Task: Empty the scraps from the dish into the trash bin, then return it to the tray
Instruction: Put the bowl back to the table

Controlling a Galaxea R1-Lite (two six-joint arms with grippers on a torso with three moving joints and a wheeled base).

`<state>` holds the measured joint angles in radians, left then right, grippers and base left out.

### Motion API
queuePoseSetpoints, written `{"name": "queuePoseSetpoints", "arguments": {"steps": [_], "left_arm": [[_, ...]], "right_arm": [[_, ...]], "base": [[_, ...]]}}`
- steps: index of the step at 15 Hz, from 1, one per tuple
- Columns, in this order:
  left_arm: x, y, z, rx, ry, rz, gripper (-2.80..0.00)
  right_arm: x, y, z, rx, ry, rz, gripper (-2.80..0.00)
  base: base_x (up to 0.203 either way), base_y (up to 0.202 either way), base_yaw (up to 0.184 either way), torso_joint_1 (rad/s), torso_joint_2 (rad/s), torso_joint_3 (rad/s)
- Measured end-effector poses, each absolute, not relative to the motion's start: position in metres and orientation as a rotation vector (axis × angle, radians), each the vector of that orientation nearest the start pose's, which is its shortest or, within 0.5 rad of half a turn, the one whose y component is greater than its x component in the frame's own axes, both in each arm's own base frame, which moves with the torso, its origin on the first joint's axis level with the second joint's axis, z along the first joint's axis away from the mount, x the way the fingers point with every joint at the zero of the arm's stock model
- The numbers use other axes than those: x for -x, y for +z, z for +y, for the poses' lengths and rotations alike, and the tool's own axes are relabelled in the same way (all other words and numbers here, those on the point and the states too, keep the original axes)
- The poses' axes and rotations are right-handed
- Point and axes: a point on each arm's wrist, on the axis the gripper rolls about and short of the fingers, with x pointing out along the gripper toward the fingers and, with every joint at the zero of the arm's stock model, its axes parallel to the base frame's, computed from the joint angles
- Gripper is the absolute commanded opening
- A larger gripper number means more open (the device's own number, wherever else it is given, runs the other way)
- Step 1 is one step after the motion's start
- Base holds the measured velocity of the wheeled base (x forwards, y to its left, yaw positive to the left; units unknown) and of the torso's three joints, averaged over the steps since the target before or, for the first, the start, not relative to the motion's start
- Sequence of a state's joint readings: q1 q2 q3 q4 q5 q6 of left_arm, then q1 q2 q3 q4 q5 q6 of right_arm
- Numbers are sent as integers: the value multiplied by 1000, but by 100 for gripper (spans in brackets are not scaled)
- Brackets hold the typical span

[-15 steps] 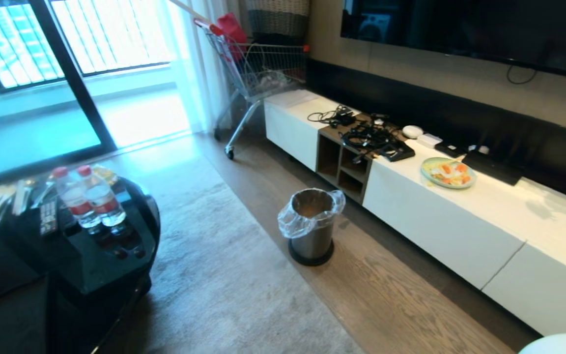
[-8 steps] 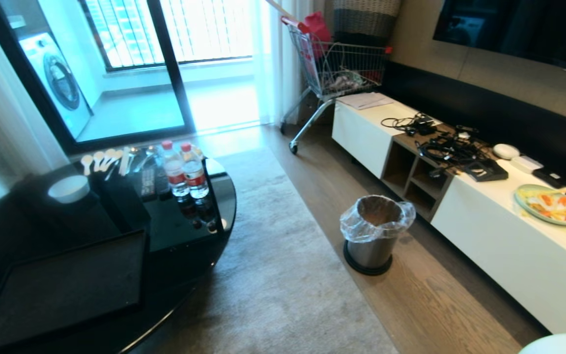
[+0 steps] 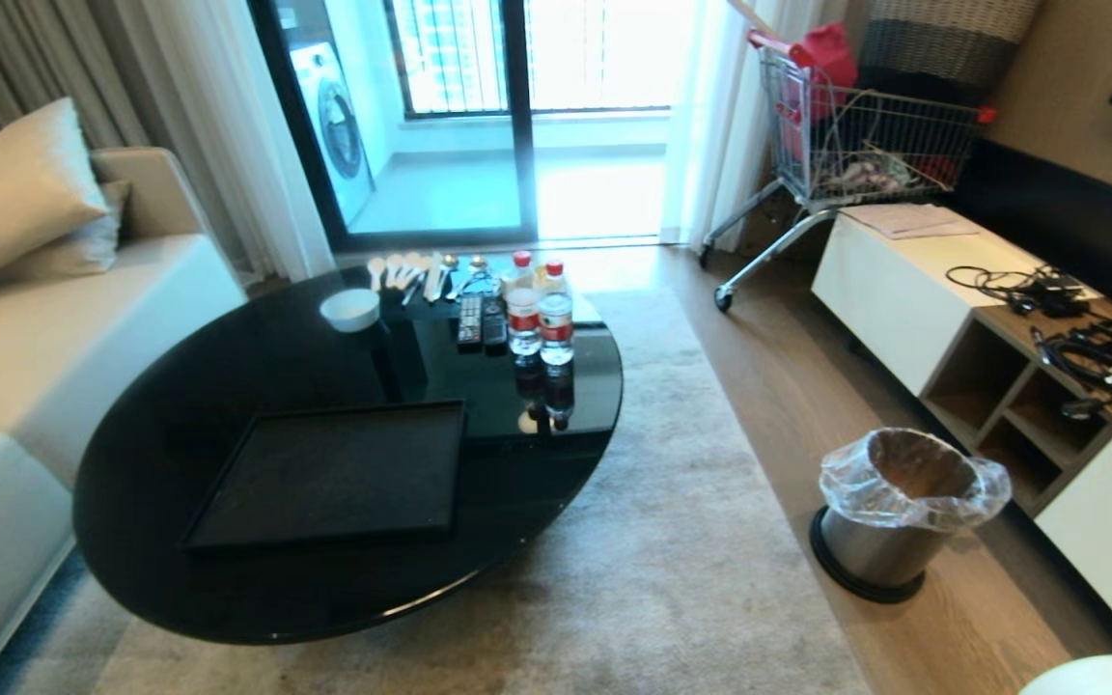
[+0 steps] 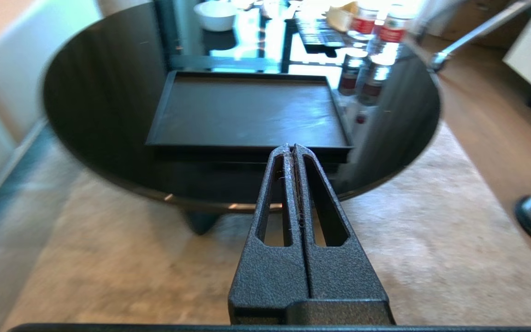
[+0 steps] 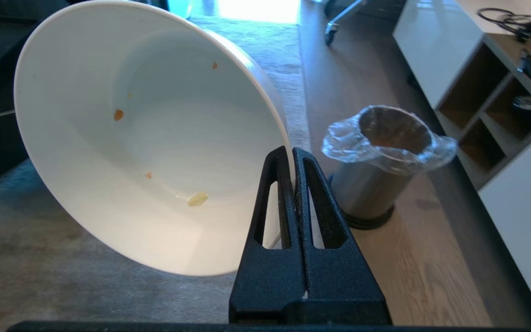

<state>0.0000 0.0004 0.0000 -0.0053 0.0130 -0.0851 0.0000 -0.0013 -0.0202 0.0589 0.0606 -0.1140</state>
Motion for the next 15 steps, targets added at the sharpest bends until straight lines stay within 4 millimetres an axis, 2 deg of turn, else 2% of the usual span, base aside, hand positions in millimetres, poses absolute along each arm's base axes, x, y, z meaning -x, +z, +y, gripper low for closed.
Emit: {"name": "queuePoseSetpoints", "arguments": {"steps": [8, 15], "left_arm": [[23, 76, 0, 85, 13, -5, -280], [23, 76, 0, 85, 13, -6, -280]], "right_arm": [[24, 75, 1, 115, 63, 31, -280], [24, 75, 1, 116, 62, 31, -280]], "base": [[-1, -9, 162, 3, 2, 4], [0, 0, 12, 1, 0, 0]]}}
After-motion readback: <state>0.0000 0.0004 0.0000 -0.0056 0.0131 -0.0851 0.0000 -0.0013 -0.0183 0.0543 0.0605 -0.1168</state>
